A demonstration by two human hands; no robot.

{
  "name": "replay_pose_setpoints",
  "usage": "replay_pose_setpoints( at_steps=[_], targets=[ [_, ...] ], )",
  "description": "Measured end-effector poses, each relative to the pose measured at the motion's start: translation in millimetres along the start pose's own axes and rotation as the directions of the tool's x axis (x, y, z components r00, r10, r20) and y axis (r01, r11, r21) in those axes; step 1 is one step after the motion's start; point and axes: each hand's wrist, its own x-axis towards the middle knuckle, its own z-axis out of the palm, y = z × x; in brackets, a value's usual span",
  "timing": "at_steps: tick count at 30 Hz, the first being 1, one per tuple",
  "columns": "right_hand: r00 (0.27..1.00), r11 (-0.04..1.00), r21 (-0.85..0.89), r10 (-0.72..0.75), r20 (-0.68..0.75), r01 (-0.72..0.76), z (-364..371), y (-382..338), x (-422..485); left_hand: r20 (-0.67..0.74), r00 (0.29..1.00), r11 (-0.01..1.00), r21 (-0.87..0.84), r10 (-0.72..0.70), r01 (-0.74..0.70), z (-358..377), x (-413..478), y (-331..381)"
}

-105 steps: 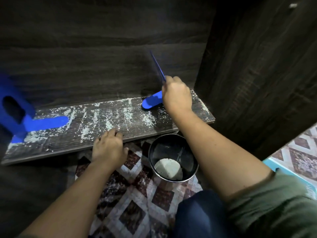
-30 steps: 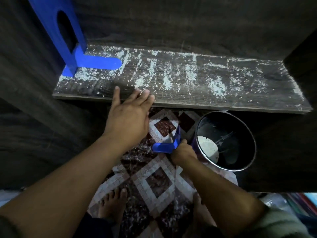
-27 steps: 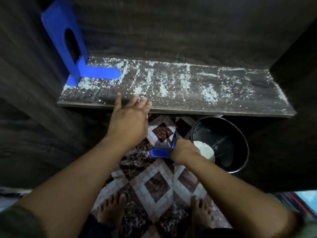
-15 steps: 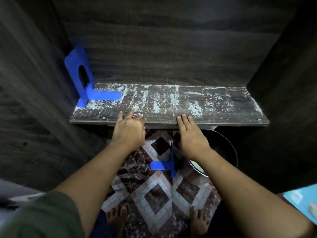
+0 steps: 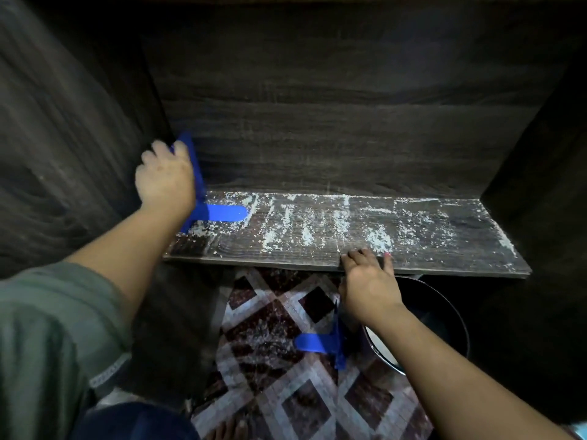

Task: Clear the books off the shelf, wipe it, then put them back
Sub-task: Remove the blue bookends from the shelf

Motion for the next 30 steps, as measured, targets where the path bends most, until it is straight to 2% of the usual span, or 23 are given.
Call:
replay_pose_setpoints(
  at_steps=[3, 8, 11, 16, 20, 24, 27, 30],
  targets=[
    [1.0, 1.0, 0.003, -0.003, 0.009, 0.003, -1.2, -1.2, 0.3, 0.052, 0.999, 0.99, -0.141, 0.003, 0.004, -8.9, 6.6, -13.1],
    [1.0, 1.0, 0.013, -0.008, 0.007, 0.008, -5.2, -1.1, 0.6, -0.173, 0.977, 0.949, -0.268, 0.126, -0.169, -27.9, -5.9, 5.1],
    [1.0, 1.0, 0.014, -0.01, 0.006, 0.01, -6.7, -0.6, -0.2, -0.23, 0.959, 0.92, -0.314, 0.167, -0.235, -32.5, -20.4, 23.9],
    [0.999, 0.999, 0.001, -0.038, 0.015, 0.038, -9.8, 7.0, -4.7, -0.165, 0.954, 0.91, -0.294, 0.252, -0.291, -21.9, -42.5, 48.4],
    [0.997, 0.997, 0.007, -0.071, -0.029, 0.072, -14.1, 12.1, -8.4, -0.273, 0.926, 0.896, -0.29, 0.26, -0.337, -39.1, -57.6, 51.9],
    [0.997, 0.997, -0.018, -0.077, -0.012, 0.077, -13.6, 17.7, -12.0, -0.381, 0.879, 0.856, -0.313, 0.285, -0.413, -68.8, -99.3, 55.6],
    [0.998, 0.998, -0.029, -0.058, 0.023, 0.059, -5.1, 26.1, -13.1, -0.338, 0.873, 0.836, -0.307, 0.352, -0.456, -76.0, -147.2, 58.5],
    [0.997, 0.996, -0.062, -0.064, 0.033, 0.066, 4.2, 30.8, -16.7, -0.191, 0.865, 0.826, -0.259, 0.465, -0.501, -63.5, -191.9, 62.7]
  ],
)
